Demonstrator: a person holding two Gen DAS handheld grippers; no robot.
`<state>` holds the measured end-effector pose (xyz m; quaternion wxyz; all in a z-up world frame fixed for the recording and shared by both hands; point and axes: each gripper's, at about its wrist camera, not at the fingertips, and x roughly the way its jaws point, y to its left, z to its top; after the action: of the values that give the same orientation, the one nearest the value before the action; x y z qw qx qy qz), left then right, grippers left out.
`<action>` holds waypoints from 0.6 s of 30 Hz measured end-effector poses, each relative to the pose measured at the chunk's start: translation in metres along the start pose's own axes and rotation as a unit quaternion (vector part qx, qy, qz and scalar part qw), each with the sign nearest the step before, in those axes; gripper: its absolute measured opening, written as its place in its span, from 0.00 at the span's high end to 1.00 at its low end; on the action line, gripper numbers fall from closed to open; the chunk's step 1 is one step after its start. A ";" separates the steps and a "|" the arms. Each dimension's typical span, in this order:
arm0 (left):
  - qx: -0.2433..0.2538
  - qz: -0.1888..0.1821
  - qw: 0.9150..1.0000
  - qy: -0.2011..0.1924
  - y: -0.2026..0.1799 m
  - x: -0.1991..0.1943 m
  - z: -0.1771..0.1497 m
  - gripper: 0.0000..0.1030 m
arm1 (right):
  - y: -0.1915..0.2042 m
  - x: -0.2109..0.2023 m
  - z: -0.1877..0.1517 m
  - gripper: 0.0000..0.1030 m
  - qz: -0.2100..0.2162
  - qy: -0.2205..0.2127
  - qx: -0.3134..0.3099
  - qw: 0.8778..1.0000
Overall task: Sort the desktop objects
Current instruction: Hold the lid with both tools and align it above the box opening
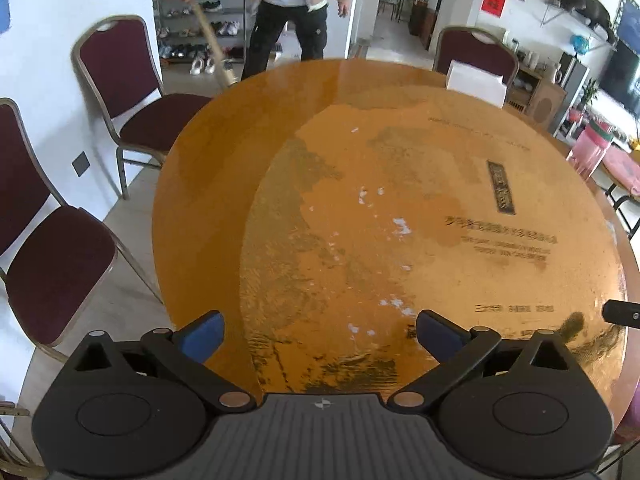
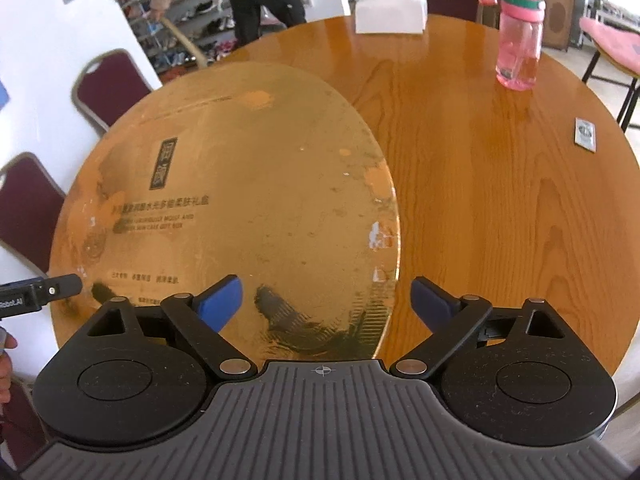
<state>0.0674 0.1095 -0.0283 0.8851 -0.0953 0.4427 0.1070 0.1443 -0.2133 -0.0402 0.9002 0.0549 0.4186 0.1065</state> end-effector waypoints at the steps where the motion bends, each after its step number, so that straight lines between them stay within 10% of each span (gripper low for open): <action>1: 0.003 -0.005 1.000 0.006 0.001 0.002 0.003 0.00 | -0.001 0.004 0.002 0.08 0.002 0.004 0.003 1.000; 18: 0.029 -0.072 0.995 0.057 0.013 0.029 0.025 0.01 | 0.009 0.026 0.009 0.05 0.013 0.040 -0.006 0.999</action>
<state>0.1000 0.1312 -0.0373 0.8664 -0.1071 0.4872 0.0246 0.1665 -0.1984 -0.0517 0.8816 0.0504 0.4529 0.1229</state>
